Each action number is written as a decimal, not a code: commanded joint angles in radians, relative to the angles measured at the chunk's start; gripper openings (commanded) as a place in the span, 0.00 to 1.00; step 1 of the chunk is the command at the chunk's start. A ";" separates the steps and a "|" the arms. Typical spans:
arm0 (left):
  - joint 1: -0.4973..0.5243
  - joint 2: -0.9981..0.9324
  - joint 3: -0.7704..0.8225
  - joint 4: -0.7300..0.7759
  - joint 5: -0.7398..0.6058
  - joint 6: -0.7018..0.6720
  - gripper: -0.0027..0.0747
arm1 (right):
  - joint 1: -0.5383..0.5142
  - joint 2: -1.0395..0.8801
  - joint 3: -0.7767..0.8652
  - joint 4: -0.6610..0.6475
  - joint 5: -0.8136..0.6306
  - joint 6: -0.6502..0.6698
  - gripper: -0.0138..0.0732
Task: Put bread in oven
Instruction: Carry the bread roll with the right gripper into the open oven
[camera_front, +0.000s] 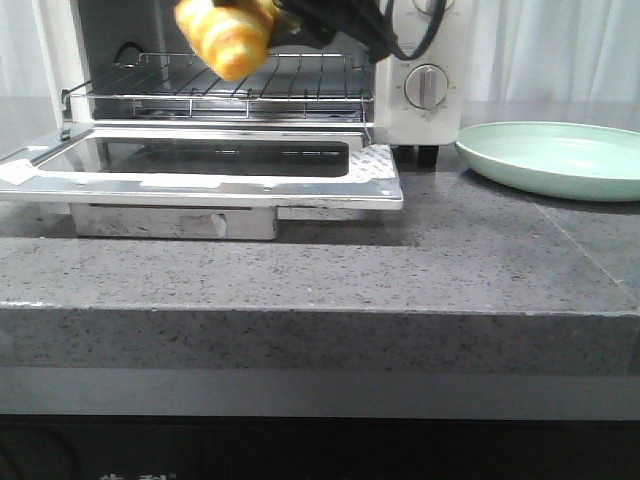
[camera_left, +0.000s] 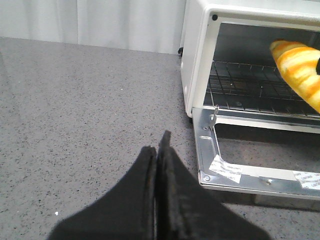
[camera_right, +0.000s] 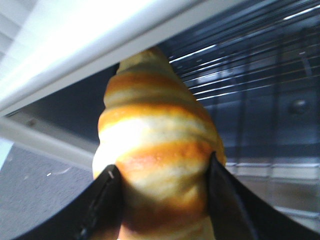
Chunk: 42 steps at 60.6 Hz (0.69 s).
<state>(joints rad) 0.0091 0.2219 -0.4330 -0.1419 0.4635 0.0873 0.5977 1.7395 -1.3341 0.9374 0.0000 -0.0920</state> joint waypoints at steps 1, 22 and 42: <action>0.003 0.008 -0.025 -0.011 -0.074 -0.009 0.01 | -0.029 -0.037 -0.041 -0.001 -0.024 -0.016 0.25; 0.003 0.008 -0.025 -0.011 -0.086 -0.009 0.01 | -0.032 -0.032 -0.042 -0.001 -0.025 -0.016 0.40; 0.003 0.008 -0.025 -0.011 -0.086 -0.009 0.01 | -0.032 -0.032 -0.042 -0.001 -0.027 -0.016 0.72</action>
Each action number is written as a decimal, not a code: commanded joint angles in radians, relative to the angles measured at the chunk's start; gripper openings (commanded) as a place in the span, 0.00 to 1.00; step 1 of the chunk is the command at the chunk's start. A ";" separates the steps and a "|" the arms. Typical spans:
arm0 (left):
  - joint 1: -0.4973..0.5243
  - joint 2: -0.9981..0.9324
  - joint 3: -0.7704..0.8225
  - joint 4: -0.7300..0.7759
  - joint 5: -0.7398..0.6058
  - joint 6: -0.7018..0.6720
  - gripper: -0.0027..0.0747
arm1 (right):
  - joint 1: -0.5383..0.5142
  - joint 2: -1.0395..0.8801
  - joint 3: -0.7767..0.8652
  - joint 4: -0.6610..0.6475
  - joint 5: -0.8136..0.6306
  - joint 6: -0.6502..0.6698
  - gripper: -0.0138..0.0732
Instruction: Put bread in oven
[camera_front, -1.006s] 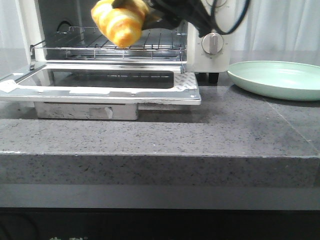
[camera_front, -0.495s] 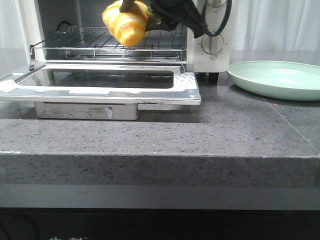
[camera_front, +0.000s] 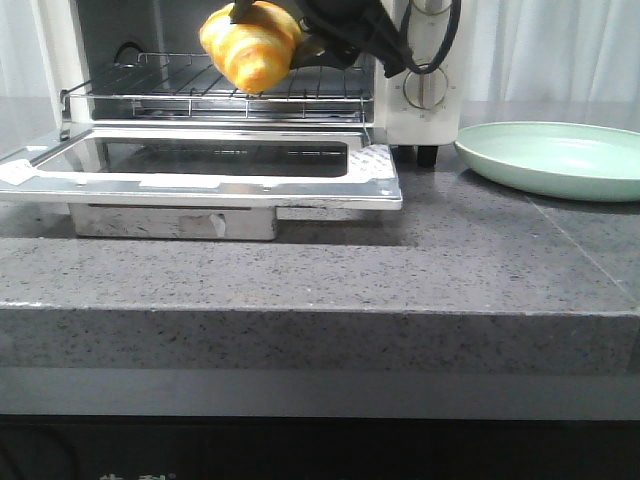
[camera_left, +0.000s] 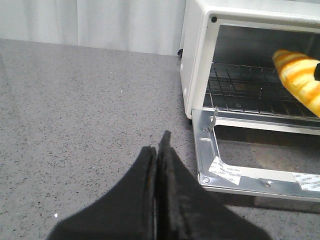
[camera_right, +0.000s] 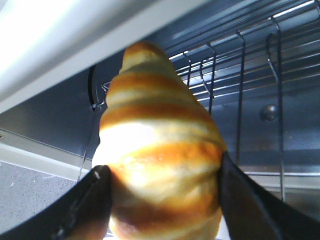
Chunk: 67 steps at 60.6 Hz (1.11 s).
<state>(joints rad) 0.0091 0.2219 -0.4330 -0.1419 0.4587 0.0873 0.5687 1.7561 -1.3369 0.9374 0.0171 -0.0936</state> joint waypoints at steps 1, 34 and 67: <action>0.003 0.008 -0.025 -0.011 -0.081 -0.009 0.01 | -0.003 -0.048 -0.039 -0.001 -0.044 -0.014 0.72; 0.003 0.008 -0.025 -0.011 -0.082 -0.009 0.01 | -0.004 -0.048 -0.039 -0.001 -0.050 -0.014 0.91; 0.003 0.008 -0.025 -0.011 -0.083 -0.009 0.01 | -0.100 -0.218 0.013 -0.100 0.287 -0.146 0.83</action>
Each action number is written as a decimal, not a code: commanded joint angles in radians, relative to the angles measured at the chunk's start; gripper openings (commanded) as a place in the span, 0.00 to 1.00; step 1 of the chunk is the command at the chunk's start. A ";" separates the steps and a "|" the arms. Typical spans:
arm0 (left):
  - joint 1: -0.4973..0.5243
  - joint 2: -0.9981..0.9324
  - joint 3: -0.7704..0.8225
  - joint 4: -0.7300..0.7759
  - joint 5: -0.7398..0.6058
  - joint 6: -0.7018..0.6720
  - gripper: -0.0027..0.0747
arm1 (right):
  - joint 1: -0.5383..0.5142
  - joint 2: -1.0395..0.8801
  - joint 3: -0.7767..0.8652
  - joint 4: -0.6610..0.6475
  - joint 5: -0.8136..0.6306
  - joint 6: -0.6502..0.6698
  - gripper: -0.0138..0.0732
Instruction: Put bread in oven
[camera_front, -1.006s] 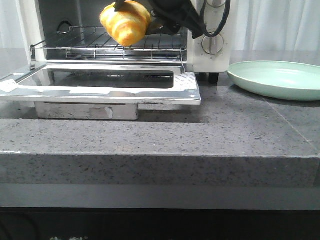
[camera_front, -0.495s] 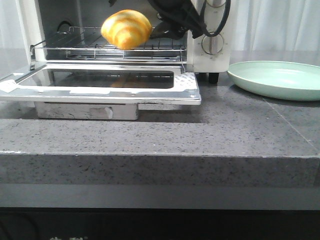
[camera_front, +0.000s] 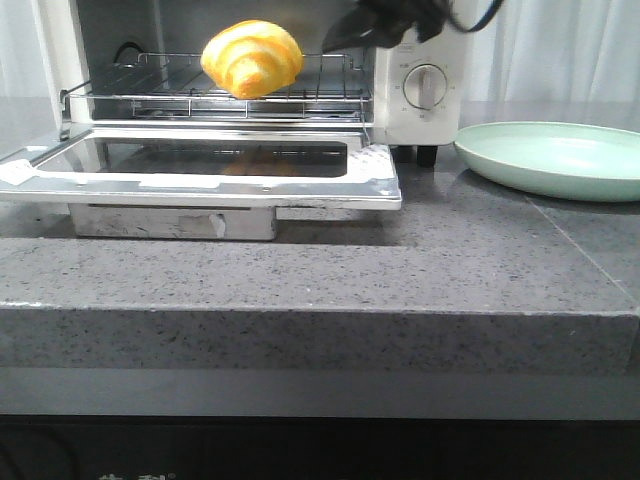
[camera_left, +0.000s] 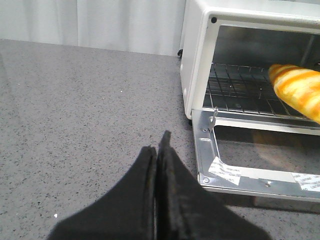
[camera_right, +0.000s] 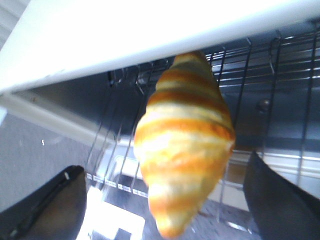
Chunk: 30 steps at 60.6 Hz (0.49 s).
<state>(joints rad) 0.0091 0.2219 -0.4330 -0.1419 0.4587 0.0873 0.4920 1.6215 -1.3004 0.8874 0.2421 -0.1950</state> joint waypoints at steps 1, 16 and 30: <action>0.003 0.008 -0.025 -0.011 -0.083 -0.009 0.01 | -0.028 -0.090 -0.024 -0.061 0.080 -0.050 0.82; 0.003 0.008 -0.025 -0.011 -0.083 -0.009 0.01 | -0.127 -0.205 -0.024 -0.215 0.349 -0.069 0.44; 0.003 0.008 -0.025 -0.011 -0.083 -0.009 0.01 | -0.243 -0.298 -0.024 -0.290 0.449 -0.069 0.13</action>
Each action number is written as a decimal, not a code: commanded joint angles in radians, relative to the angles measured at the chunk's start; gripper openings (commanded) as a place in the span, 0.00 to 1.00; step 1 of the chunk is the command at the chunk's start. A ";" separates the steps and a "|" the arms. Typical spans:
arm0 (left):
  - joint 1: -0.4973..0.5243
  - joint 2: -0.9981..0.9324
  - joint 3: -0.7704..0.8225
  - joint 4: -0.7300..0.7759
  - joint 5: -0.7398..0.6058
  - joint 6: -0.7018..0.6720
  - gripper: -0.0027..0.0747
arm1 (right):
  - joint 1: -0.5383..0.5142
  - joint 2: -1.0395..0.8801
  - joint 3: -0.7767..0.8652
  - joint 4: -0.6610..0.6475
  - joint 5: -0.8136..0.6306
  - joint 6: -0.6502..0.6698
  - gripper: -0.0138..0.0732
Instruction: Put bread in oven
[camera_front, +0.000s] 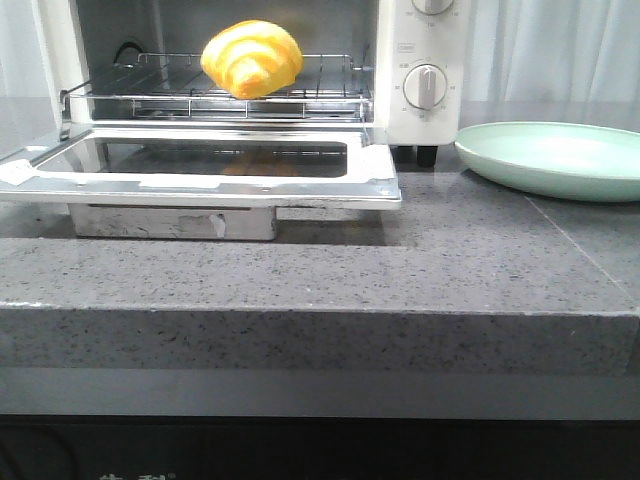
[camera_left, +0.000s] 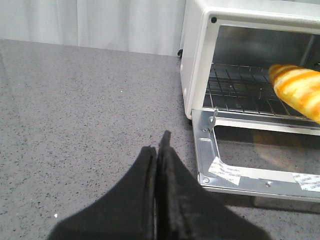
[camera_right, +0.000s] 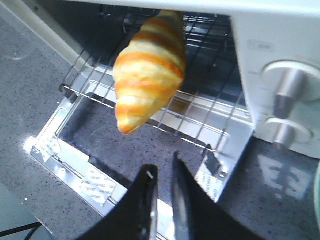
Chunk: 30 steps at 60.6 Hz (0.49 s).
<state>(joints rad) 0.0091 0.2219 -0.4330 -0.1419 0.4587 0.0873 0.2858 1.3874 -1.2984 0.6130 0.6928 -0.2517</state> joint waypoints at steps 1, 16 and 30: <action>0.003 0.008 -0.025 -0.011 -0.083 -0.009 0.01 | -0.044 -0.071 -0.026 -0.029 0.010 -0.012 0.11; 0.003 0.008 -0.025 -0.011 -0.083 -0.009 0.01 | -0.095 -0.228 -0.013 -0.356 0.167 0.079 0.09; 0.003 0.008 -0.025 -0.011 -0.083 -0.009 0.01 | -0.095 -0.449 0.172 -0.723 0.047 0.359 0.09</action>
<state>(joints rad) 0.0091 0.2219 -0.4330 -0.1419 0.4587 0.0873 0.1987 1.0274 -1.1706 0.0180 0.8636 0.0186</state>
